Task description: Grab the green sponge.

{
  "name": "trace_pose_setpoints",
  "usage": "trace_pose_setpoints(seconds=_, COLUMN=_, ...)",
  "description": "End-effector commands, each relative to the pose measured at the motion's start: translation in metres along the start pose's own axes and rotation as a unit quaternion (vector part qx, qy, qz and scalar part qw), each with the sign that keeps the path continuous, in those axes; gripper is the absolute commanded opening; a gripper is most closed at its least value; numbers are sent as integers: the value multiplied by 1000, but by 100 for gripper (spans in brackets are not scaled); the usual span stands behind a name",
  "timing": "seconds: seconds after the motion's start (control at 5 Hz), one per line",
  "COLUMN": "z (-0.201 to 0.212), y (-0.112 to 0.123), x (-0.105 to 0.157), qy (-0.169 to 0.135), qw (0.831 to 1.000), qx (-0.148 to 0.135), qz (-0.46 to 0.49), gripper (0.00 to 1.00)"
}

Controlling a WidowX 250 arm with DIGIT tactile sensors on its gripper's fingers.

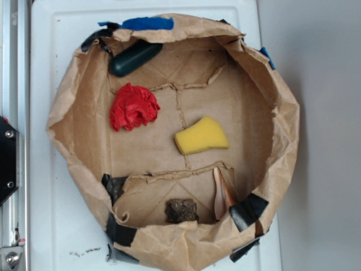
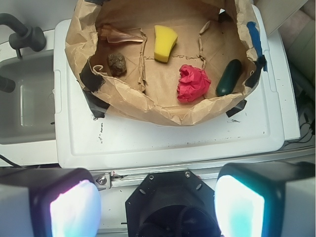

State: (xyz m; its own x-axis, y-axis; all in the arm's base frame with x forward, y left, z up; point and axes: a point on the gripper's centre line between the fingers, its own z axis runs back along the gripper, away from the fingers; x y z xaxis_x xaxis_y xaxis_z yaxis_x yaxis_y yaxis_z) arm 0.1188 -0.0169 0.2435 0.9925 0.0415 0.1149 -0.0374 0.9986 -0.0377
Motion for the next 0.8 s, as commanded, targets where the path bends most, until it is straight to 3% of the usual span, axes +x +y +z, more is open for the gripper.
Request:
trace_pose_setpoints(seconds=0.0, z=0, y=0, x=0, qy=0, qw=1000, qx=0, qz=0, gripper=100)
trace_pose_setpoints(seconds=0.2, z=-3, y=-15, x=24, qy=7, qw=1000, qx=-7, qz=-4, gripper=100)
trace_pose_setpoints(seconds=0.6, z=-22, y=-16, x=98, qy=-10, qw=1000, qx=-1, qz=27, gripper=100)
